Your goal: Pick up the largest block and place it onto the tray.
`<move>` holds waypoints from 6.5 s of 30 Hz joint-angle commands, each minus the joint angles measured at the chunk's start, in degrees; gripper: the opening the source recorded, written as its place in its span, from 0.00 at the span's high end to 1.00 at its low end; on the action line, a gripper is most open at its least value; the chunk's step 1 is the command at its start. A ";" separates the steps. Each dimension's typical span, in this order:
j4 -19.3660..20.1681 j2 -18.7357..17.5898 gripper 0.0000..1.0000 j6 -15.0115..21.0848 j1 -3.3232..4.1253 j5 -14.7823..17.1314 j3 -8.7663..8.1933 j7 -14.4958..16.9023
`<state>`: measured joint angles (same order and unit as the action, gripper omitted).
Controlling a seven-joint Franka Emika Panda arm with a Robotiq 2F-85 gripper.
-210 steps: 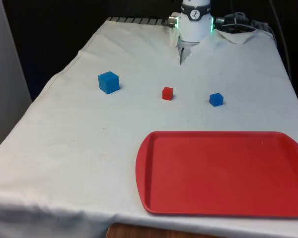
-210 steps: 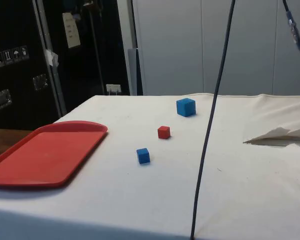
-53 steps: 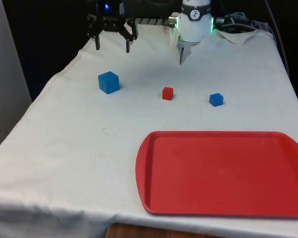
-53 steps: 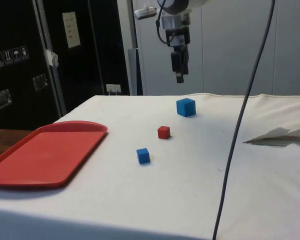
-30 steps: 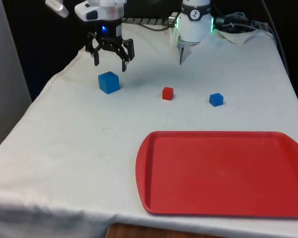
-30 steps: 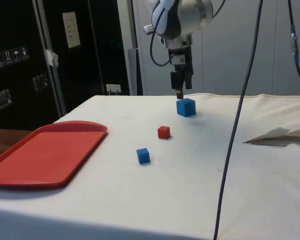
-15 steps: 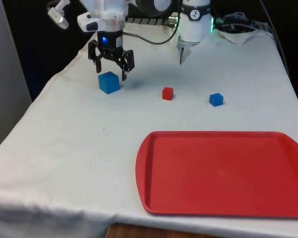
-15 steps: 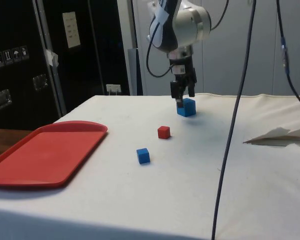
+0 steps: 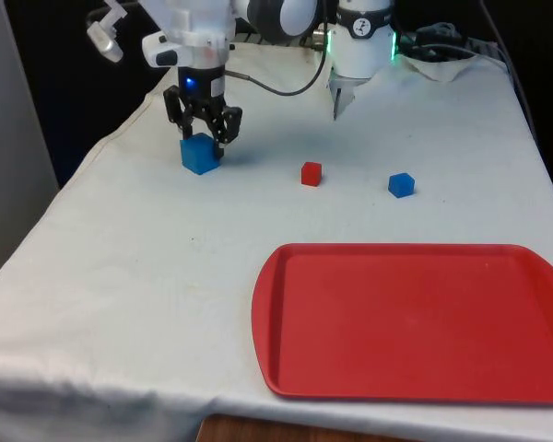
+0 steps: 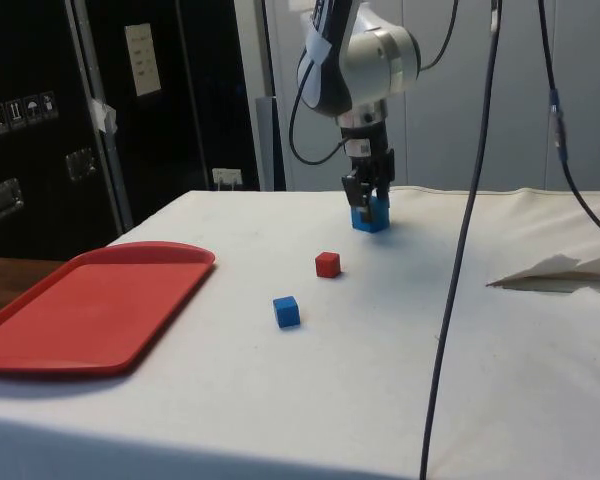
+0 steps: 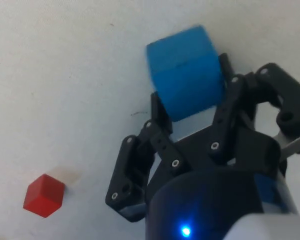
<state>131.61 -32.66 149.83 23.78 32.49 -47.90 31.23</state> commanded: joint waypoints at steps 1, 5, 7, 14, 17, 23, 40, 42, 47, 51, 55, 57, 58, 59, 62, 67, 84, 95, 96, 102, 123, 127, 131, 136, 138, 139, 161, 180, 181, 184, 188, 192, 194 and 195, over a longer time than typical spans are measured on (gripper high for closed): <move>-0.06 0.00 0.84 0.40 -0.29 0.46 0.34 0.06; -0.11 -0.06 1.00 0.40 -0.40 0.46 0.34 -0.11; -0.11 -0.06 1.00 0.40 -0.40 0.46 0.34 -0.17; -0.52 0.17 1.00 0.06 0.17 0.17 -0.06 -1.26; -1.03 0.23 1.00 0.00 0.17 0.00 0.06 -1.89; -0.74 2.69 1.00 0.06 1.38 -0.34 -1.03 -3.78; -1.95 7.28 1.00 0.11 3.15 -0.86 -0.97 -6.25; -2.18 7.73 1.00 0.11 3.38 -0.86 -0.97 -6.47; -2.64 8.65 1.00 0.17 3.78 -0.86 -0.74 -6.99; -3.09 9.80 1.00 0.34 4.01 -0.80 -0.34 -7.45; -3.55 10.54 1.00 0.46 4.24 -0.57 0.17 -7.96; -3.95 10.71 1.00 0.46 4.41 -0.52 0.57 -8.37; -4.13 10.77 1.00 0.52 4.41 -0.52 0.80 -8.59; -4.30 10.83 1.00 0.52 4.41 -0.52 1.03 -8.82; -4.81 10.89 1.00 0.52 4.47 -0.52 1.55 -9.34; -6.13 11.06 1.00 0.52 4.24 -0.46 2.92 -9.57; -8.42 10.83 1.00 0.34 4.24 -0.52 4.53 -7.28; -11.40 8.71 1.00 0.17 4.07 -1.60 6.19 -9.34; -11.80 7.96 1.00 0.52 4.76 -2.46 5.67 -10.49; -13.69 6.59 1.00 0.23 5.04 -5.50 6.19 -13.52; -22.57 1.49 1.00 -0.52 4.70 -9.57 9.85 -20.63; -24.52 0.23 1.00 -0.57 4.64 -9.51 10.54 -21.43; -26.30 -0.97 1.00 -0.52 4.70 -9.57 11.23 -22.23; -27.96 -1.95 1.00 -0.23 4.47 -9.40 12.43 -22.52; -28.76 -2.81 1.00 -0.29 4.76 -9.51 12.66 -23.26; -29.11 -3.15 1.00 -0.17 4.64 -9.34 13.01 -23.32; -40.97 -14.21 1.00 -2.35 1.95 -4.76 17.13 -21.26; -46.98 -19.54 1.00 -4.13 0.86 -0.63 17.93 -20.05; -46.98 -19.60 1.00 -4.13 0.86 -0.63 17.99 -20.05; -47.33 -19.54 1.00 -4.98 0.74 -0.63 18.22 -20.11; -48.13 -19.48 1.00 -6.47 0.29 -0.23 18.79 -19.65; -49.27 -19.71 1.00 -8.42 0.00 0.80 19.08 -18.91; -49.96 -19.82 1.00 -9.40 -0.17 1.38 19.19 -18.51; -50.59 -20.05 1.00 -10.37 -0.23 2.12 19.19 -17.99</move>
<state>81.93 -52.54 140.43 24.29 33.92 -29.62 12.49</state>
